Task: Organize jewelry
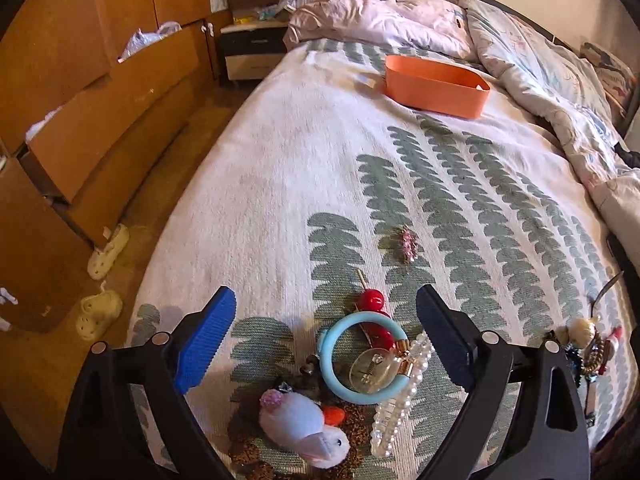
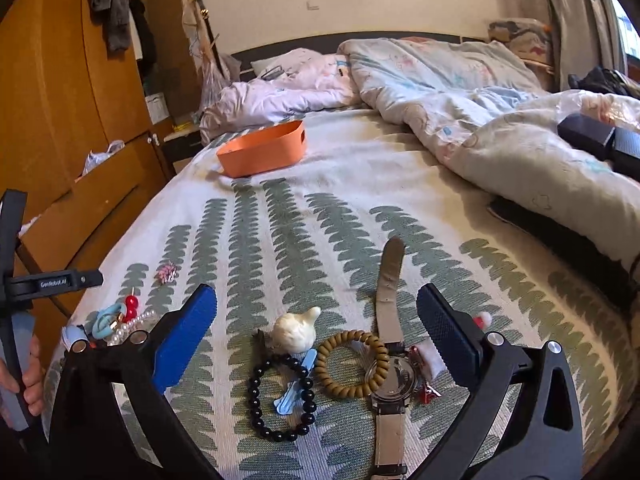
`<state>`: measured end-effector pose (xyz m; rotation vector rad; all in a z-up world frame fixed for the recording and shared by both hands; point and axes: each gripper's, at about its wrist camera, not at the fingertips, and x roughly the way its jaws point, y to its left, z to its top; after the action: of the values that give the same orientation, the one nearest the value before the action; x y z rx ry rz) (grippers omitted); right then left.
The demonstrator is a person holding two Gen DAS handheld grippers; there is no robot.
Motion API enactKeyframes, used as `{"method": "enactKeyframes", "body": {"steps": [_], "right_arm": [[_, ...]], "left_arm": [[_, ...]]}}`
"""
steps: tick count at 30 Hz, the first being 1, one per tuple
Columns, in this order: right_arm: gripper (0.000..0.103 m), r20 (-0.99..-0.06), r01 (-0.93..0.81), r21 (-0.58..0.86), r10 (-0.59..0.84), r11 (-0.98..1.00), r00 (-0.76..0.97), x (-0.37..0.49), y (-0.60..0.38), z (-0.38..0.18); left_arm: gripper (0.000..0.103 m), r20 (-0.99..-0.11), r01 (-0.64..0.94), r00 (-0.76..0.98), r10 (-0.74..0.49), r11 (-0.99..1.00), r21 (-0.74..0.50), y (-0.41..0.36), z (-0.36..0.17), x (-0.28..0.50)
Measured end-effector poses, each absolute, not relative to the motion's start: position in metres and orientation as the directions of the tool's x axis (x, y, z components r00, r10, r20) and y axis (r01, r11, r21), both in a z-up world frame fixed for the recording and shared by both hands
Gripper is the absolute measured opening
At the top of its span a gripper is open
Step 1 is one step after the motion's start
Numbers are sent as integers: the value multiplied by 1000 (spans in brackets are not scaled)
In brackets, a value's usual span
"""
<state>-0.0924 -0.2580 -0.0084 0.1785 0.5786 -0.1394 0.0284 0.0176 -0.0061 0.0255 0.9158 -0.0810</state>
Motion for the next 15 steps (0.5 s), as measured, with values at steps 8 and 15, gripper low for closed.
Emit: {"method": "enactKeyframes", "body": {"steps": [8, 15], "right_arm": [[100, -550, 169, 87, -94, 982, 830, -93, -246, -9], [100, -548, 160, 87, -87, 983, 832, -97, -242, -9]], "left_arm": [[95, -745, 81, 664, -64, 997, -13, 17, 13, 11], [96, -710, 110, 701, -65, 994, 18, 3, 25, -6]]}}
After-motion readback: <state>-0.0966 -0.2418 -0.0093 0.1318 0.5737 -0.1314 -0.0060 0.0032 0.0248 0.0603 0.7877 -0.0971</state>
